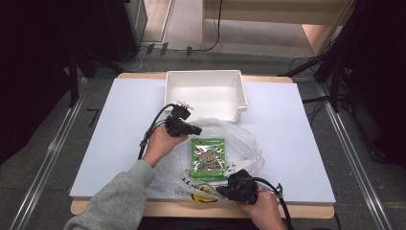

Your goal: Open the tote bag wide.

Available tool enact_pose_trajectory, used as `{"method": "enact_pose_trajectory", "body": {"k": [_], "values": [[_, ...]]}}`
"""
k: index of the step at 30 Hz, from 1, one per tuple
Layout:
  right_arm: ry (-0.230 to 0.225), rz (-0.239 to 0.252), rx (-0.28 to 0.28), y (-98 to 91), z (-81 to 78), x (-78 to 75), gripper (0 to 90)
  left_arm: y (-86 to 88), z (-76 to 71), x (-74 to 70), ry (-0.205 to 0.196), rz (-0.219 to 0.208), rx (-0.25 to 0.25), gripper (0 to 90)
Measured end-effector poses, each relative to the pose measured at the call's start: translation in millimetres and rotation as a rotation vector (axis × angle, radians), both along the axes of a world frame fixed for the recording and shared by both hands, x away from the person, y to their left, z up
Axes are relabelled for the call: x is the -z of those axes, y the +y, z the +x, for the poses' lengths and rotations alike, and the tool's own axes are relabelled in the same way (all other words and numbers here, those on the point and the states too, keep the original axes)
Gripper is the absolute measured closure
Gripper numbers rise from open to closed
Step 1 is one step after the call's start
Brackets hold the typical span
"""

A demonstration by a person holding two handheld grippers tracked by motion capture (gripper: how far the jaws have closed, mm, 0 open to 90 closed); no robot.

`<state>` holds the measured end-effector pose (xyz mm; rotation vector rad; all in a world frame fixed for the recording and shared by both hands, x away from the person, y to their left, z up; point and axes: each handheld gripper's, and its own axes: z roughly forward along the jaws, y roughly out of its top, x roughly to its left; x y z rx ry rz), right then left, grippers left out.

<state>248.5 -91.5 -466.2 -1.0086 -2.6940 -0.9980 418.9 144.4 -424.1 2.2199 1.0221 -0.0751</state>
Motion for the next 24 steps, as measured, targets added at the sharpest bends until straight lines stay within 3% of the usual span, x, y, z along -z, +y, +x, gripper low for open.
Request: {"method": "enact_pose_trajectory", "body": {"k": [3,7,13,17,24], "values": [[0.000,0.010,0.001,-0.8,1.1,-1.6,90.0,0.2,-1.8,-3.5,0.008,-0.011,-0.005,81.9],[-0.015,0.015,0.002,-2.1,1.6,-6.4,86.8,3.3,-3.3,-10.5,0.022,-0.036,-0.007,66.8],[-0.050,0.035,0.020,-7.0,4.7,-13.7,79.0,7.5,-8.1,-25.0,-0.023,-0.047,0.000,51.4],[-0.056,0.048,0.028,-10.0,8.0,-19.7,78.6,7.0,-13.6,-31.9,-0.031,-0.051,0.005,49.1],[-0.089,0.074,0.068,-16.2,15.0,-28.6,69.5,6.9,-23.6,-39.8,-0.023,-0.052,0.016,47.3]]}}
